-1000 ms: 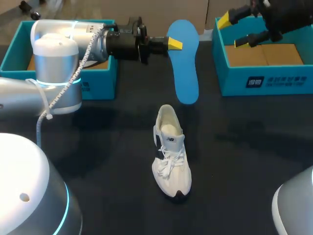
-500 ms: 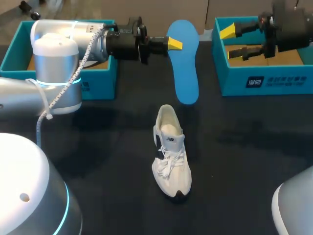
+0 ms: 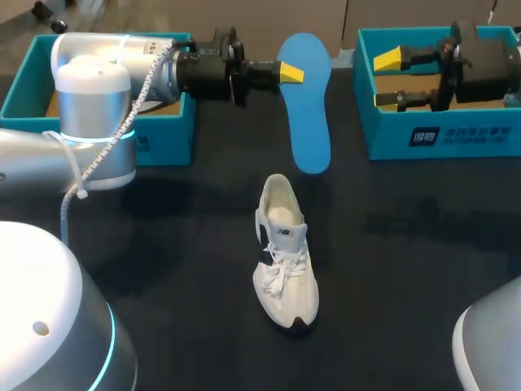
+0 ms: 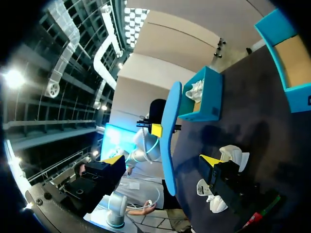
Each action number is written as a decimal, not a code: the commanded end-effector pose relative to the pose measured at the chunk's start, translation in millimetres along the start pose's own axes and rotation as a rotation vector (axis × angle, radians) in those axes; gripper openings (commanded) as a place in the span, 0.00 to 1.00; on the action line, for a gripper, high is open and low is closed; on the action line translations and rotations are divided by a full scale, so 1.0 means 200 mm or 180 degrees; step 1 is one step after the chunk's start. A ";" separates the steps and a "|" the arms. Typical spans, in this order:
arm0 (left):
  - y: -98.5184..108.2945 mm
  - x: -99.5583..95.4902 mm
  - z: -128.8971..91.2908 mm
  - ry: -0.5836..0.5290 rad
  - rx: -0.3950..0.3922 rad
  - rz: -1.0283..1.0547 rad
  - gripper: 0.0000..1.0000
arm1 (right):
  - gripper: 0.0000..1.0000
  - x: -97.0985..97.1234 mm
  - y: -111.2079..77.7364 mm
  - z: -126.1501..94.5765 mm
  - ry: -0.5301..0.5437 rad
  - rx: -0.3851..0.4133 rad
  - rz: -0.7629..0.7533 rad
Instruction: Take the shoe out of the shoebox, open the shoe tongue, remove and reinsert the insole, then place the shoe into the shoebox
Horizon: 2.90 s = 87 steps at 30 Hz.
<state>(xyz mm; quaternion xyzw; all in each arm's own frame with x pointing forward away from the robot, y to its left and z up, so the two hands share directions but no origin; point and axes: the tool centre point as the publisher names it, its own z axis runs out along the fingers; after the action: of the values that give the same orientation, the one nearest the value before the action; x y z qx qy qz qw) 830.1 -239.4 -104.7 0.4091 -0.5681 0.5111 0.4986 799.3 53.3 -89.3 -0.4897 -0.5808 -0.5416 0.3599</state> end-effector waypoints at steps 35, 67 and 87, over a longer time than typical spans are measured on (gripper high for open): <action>-0.12 0.00 -0.04 -0.0282 0.0097 0.6057 0.00 | 1.00 -0.03 0.00 0.01 0.0075 -0.0010 -0.0006; -0.12 0.00 -0.04 -0.0282 0.0097 0.6057 0.00 | 1.00 -0.03 0.00 0.01 0.0075 -0.0010 -0.0006; -0.12 0.01 -0.05 -0.0216 0.0138 0.6636 0.00 | 1.00 -0.03 0.00 0.01 0.0075 -0.0010 -0.0006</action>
<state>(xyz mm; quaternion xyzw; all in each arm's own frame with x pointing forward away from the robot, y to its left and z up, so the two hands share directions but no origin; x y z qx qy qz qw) 855.3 -233.4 -97.6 -0.2304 -0.6650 0.6863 -0.1837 799.9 52.6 -95.6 -0.4827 -0.5762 -0.5488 0.3657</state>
